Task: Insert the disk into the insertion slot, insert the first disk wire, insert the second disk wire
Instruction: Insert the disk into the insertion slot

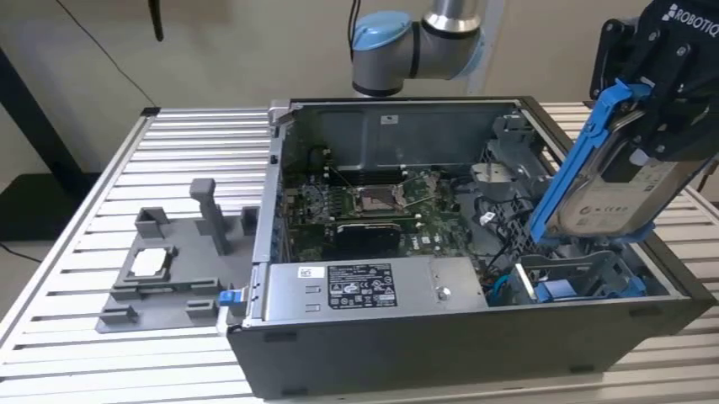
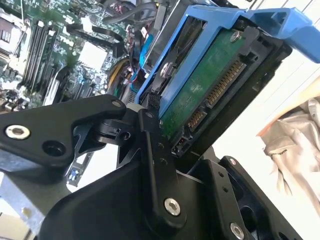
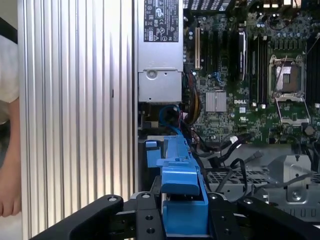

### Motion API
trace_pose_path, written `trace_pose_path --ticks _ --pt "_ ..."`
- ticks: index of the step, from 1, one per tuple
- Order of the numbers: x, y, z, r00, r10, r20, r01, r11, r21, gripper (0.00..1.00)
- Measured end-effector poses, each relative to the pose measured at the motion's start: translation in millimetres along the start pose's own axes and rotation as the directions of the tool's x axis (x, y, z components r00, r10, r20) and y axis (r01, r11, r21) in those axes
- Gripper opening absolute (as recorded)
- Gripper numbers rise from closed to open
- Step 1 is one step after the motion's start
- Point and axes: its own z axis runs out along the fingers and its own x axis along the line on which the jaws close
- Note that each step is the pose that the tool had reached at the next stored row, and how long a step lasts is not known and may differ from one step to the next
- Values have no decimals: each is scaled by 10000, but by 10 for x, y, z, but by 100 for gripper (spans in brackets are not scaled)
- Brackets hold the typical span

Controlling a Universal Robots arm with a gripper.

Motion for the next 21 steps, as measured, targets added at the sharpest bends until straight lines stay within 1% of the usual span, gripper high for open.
trace_pose_path --ticks 13,16,21 --pt "-1 -43 145 10000 -7 -24 7 10000 -7 33" --pt "-1 -53 183 10000 -7 -57 7 10000 -19 33" --pt "-2 -64 246 10000 -6 -77 6 10000 -20 33"
